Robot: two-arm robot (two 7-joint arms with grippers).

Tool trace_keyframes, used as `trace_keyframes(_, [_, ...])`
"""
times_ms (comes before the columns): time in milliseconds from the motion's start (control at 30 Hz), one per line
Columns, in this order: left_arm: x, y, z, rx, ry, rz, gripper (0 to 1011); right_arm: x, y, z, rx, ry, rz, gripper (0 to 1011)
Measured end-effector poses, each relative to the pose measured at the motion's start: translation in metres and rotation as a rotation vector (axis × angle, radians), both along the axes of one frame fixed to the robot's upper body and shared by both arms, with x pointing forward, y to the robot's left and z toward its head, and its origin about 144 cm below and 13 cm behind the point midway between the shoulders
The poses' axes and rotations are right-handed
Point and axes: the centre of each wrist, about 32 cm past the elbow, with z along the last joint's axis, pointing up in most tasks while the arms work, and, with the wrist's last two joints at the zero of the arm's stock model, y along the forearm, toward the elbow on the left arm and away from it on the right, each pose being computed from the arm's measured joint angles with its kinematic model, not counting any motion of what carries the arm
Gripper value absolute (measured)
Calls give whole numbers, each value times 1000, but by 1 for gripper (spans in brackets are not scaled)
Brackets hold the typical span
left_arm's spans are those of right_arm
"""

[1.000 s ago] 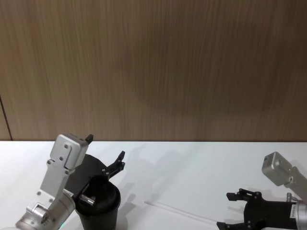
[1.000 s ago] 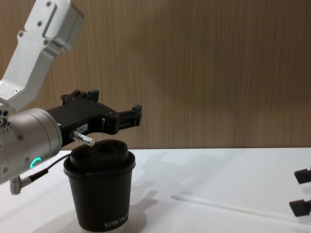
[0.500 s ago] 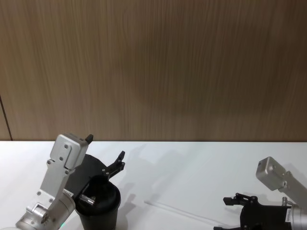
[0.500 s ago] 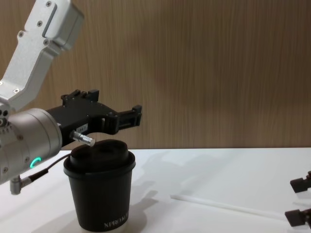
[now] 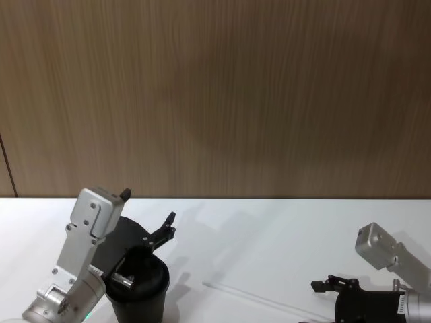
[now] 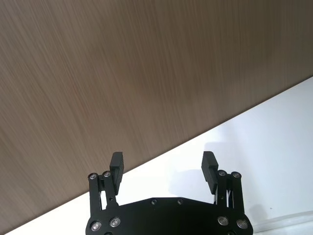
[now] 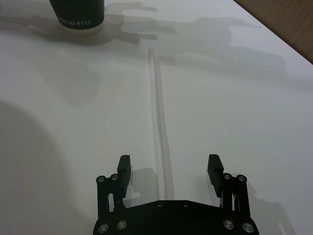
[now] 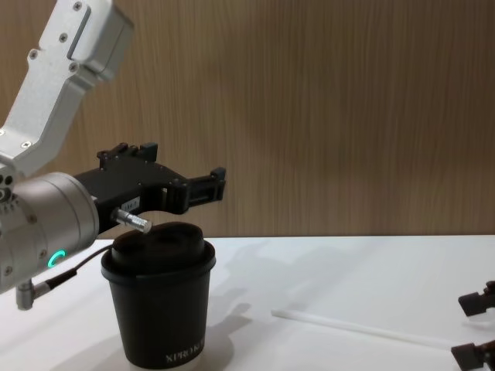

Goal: Pick up the straw with one hand, pass it to the other hand, and insert it into the cup.

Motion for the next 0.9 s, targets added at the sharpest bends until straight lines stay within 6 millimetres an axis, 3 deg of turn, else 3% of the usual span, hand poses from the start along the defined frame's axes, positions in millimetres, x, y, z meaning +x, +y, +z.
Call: trace_keyframes(900, [0,0,0,0,0,0,1003,3,-5,-4,0,37,-11,1000])
